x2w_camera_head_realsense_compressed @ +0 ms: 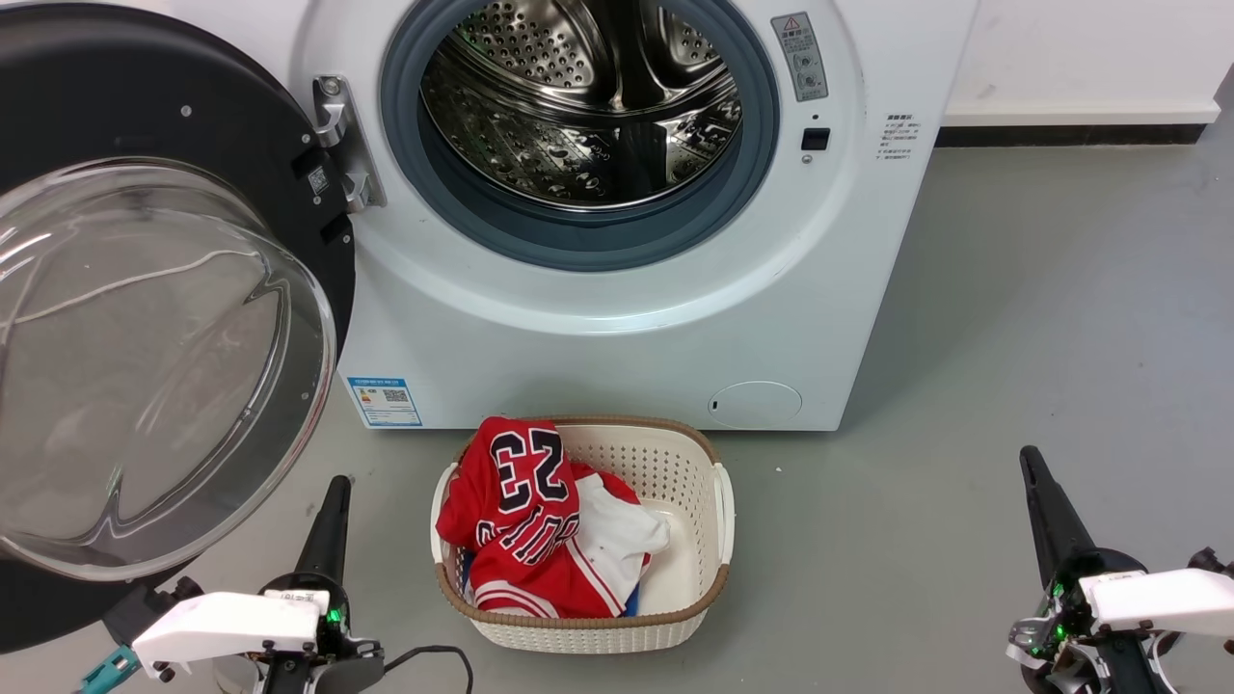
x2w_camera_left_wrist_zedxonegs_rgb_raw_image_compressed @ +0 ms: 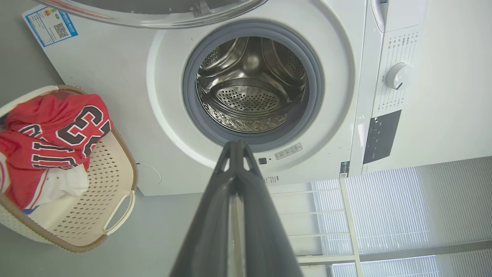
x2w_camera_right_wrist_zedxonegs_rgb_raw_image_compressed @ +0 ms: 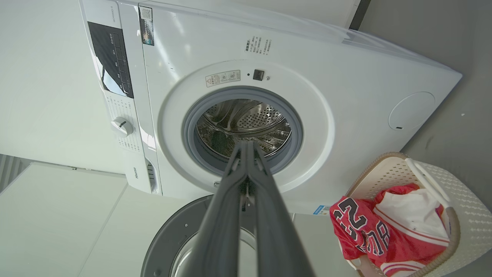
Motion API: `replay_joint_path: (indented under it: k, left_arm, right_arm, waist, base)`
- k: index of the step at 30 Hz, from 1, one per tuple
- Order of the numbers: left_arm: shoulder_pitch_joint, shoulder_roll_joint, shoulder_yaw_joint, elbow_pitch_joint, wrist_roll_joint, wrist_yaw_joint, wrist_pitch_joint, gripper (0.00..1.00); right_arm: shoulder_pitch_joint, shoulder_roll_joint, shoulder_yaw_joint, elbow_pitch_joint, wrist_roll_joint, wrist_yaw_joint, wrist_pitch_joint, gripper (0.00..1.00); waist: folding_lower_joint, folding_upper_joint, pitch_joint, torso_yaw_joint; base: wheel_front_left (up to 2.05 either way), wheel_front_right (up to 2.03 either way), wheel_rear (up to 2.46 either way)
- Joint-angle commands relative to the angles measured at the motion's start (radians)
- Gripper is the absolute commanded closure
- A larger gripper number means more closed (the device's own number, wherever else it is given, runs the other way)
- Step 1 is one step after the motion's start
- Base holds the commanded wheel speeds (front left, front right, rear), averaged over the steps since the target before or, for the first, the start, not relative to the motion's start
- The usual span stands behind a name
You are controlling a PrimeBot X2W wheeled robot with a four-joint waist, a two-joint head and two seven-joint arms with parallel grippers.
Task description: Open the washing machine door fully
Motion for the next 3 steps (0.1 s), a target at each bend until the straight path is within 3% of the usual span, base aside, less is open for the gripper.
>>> replay_joint_path:
  k: [1,3]
  left_arm:
    - [-0.018,0.004,0.004,0.001,-0.019,-0.005,0.007,1.0]
    - [-0.021,0.003,0.006,0.004,-0.036,-0.007,0.012,1.0]
  right_arm:
    - [-0.019,-0.001,-0.003,0.004,0.02,0.0,0.005,1.0]
    - [-0.024,0.0,-0.005,0.007,0.036,0.0,0.01,1.0]
  waist:
    - [0.0,0.0,0.0,0.0]
    - [0.0,0.0,0.0,0.0]
  base:
    - [0.0,0.0,0.0]
    - [0.0,0.0,0.0]
